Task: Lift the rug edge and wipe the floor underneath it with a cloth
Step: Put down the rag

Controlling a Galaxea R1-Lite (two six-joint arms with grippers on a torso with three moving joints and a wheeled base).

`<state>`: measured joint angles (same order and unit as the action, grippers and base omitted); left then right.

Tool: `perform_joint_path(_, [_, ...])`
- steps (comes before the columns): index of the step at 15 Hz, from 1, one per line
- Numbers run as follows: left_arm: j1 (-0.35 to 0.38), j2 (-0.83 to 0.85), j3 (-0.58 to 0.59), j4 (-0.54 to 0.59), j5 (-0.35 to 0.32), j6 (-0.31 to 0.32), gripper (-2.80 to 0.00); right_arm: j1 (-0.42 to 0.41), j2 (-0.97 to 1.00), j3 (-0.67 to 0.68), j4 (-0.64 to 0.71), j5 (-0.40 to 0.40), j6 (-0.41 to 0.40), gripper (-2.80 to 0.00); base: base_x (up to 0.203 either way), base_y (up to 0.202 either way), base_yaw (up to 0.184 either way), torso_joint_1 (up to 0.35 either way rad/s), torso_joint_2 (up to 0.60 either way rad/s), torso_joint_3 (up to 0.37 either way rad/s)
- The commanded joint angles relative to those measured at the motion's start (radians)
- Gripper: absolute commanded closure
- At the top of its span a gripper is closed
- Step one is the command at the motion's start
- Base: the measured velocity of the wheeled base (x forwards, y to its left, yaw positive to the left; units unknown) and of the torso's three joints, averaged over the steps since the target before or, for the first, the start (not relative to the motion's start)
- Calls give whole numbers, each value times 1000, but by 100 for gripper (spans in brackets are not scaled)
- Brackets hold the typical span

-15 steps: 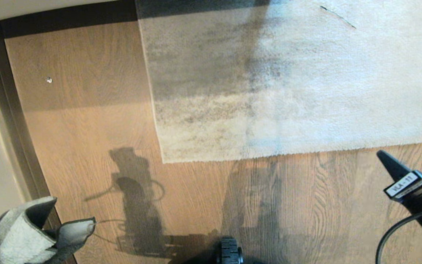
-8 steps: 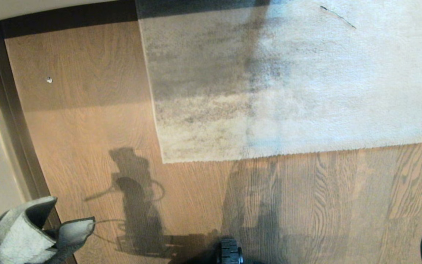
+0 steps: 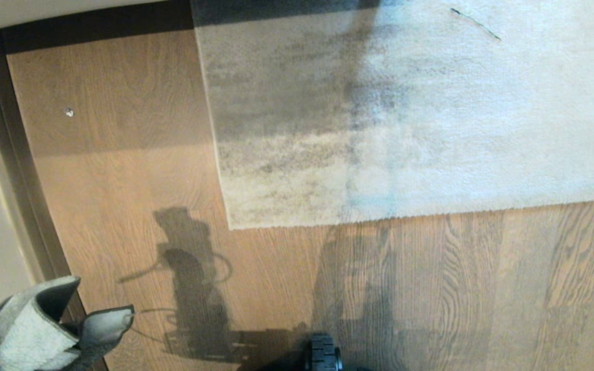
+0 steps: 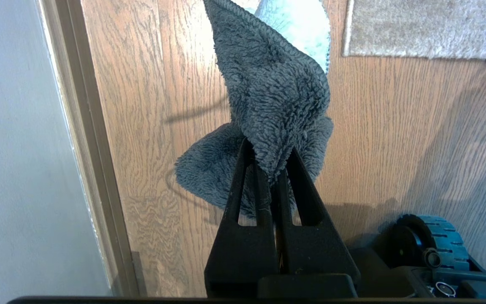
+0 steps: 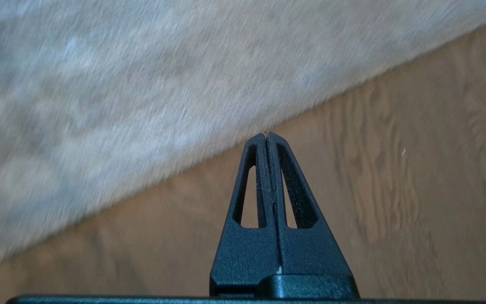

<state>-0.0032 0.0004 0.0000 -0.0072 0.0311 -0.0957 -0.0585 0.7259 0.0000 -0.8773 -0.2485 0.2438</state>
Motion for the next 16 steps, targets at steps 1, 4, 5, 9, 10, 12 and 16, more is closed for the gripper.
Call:
perform_joint_path(1, [-1,0,0,0,1,-1,0,4,-212,0,324,105,-8,0,0,0,0,0,0,0])
perform_joint_path(4, [-1,0,0,0,0,-1,0,71,-398,0,637,197,-100,0,0,0,0,0,0,0])
perform_joint_path(5, [0,0,0,0,0,-1,0,95,-438,0,707,186,-200,0,0,0,0,0,0,0])
perform_joint_path(9, [-1,0,0,0,1,-1,0,108,-456,-1,834,213,-321,0,0,0,0,0,0,0])
perform_joint_path(10, [0,0,0,0,1,-1,0,99,-481,-1,862,240,-315,0,0,0,0,0,0,0])
perform_joint_path(12, [0,0,0,0,0,-1,0,74,-572,-5,889,256,-313,0,0,0,0,0,0,0])
perform_joint_path(16, [0,0,0,0,0,-1,0,55,-725,-2,884,262,-293,0,0,0,0,0,0,0])
